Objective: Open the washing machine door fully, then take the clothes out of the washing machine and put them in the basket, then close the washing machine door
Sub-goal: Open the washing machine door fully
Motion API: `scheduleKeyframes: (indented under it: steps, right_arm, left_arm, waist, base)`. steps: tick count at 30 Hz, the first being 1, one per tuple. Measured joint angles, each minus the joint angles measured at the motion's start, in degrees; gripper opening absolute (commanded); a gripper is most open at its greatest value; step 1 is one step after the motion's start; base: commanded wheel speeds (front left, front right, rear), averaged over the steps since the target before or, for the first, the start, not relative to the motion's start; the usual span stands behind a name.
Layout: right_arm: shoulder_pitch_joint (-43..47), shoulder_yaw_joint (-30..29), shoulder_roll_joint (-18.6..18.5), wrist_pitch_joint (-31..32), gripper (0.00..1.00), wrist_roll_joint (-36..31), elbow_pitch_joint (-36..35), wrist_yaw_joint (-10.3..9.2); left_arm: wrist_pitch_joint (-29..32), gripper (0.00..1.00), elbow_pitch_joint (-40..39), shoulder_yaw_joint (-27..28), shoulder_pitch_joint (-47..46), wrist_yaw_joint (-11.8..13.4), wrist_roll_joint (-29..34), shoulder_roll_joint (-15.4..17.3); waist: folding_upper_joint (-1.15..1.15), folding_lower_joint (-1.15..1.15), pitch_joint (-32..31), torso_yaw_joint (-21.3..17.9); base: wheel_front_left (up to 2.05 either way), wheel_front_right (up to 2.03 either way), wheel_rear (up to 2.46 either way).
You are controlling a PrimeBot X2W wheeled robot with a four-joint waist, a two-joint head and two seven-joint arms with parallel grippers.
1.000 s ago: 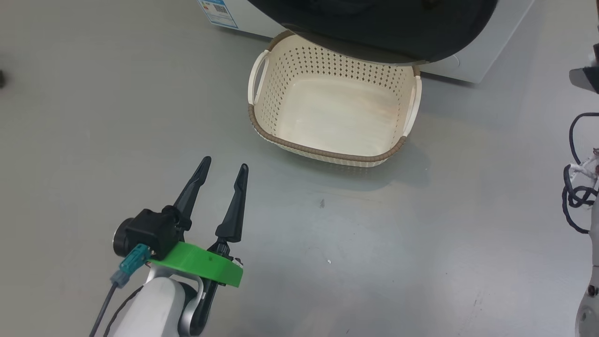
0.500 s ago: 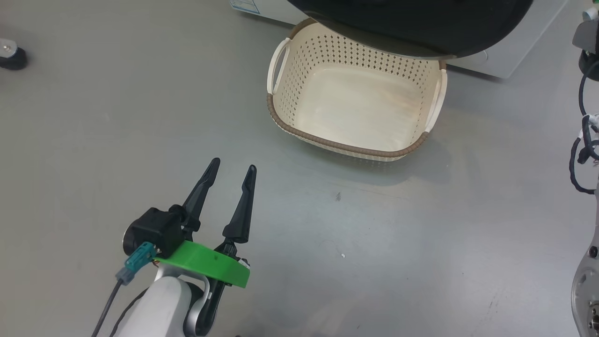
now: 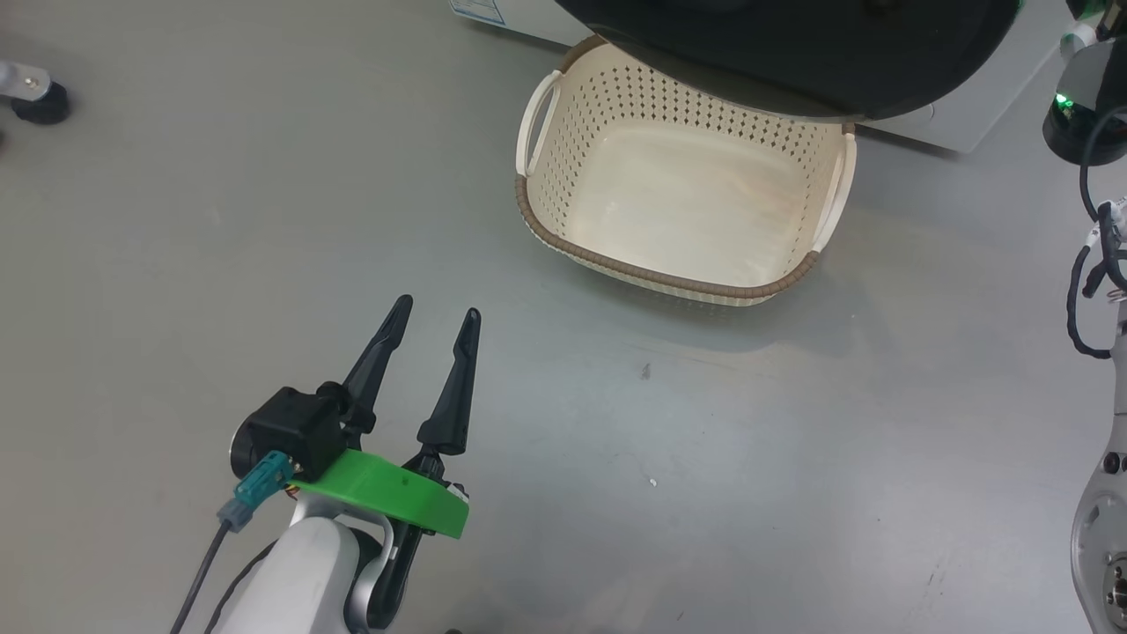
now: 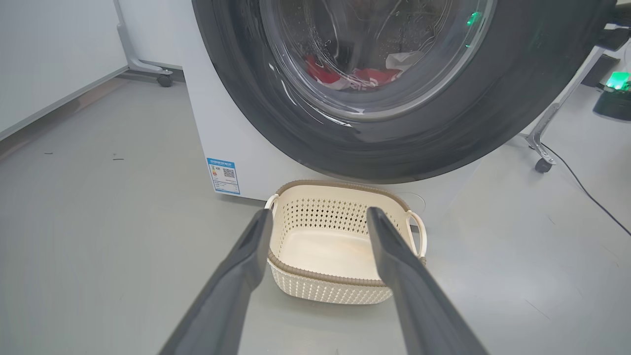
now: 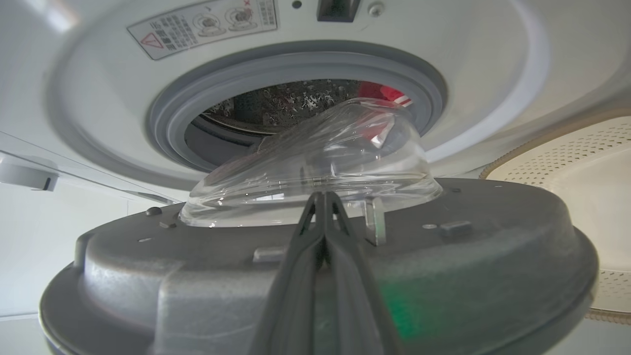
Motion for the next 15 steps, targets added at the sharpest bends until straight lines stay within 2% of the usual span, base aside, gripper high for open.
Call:
scheduleKeyframes:
  steps: [15]
  right_arm:
    - [1.1, -0.4, 0.5, 6.1, 0.0, 3.3, 5.9, 0.0]
  left_arm:
    - [0.0, 1.0, 1.1, 0.2, -0.2, 0.0, 0.0, 0.0]
  waist:
    - [0.0, 0.0, -2.3, -0.2]
  base:
    - [0.0, 0.0, 0.0]
